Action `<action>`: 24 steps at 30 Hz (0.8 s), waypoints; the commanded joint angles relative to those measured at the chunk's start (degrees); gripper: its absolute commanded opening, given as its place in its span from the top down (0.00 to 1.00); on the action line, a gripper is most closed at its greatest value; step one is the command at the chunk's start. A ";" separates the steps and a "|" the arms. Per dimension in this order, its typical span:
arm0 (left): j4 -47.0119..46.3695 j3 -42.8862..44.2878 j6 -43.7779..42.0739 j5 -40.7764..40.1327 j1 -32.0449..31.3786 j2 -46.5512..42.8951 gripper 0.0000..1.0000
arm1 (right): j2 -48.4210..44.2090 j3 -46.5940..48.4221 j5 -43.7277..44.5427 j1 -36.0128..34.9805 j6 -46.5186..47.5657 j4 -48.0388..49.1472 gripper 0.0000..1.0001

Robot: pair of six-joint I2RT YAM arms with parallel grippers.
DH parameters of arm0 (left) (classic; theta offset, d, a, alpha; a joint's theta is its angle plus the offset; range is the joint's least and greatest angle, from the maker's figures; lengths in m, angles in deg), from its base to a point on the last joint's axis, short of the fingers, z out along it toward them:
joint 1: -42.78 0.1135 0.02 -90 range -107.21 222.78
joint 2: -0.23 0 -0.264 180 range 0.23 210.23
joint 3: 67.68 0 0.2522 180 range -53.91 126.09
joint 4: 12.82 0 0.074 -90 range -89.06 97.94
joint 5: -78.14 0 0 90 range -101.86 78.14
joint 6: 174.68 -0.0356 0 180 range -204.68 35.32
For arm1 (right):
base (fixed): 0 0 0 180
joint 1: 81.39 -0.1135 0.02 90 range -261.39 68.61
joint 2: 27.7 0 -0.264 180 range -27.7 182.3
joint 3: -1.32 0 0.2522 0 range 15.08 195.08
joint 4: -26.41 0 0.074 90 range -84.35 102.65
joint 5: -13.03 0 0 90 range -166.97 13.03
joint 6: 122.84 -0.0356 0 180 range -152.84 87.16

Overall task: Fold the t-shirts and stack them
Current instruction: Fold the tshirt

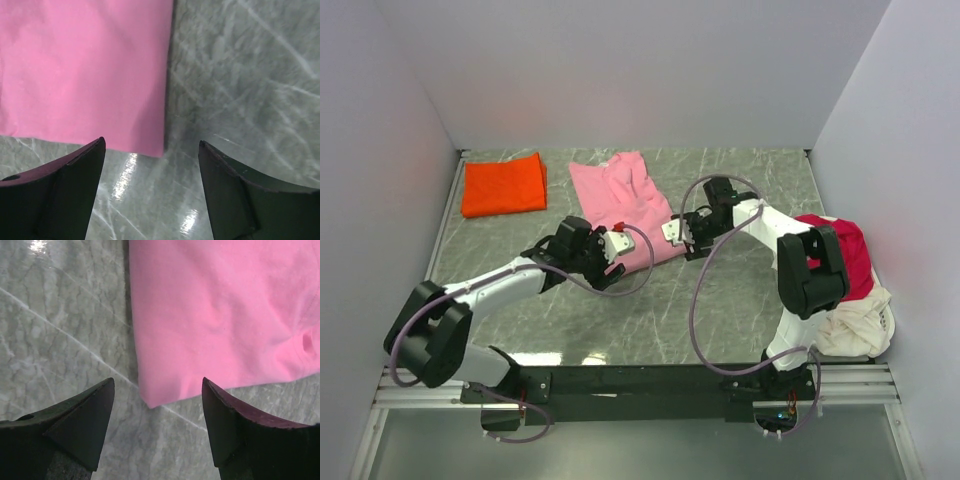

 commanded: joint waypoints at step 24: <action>-5.63 3.80 -7.63 -11.51 -1.38 17.12 0.84 | 6.62 2.06 8.81 -4.43 -4.87 6.54 0.76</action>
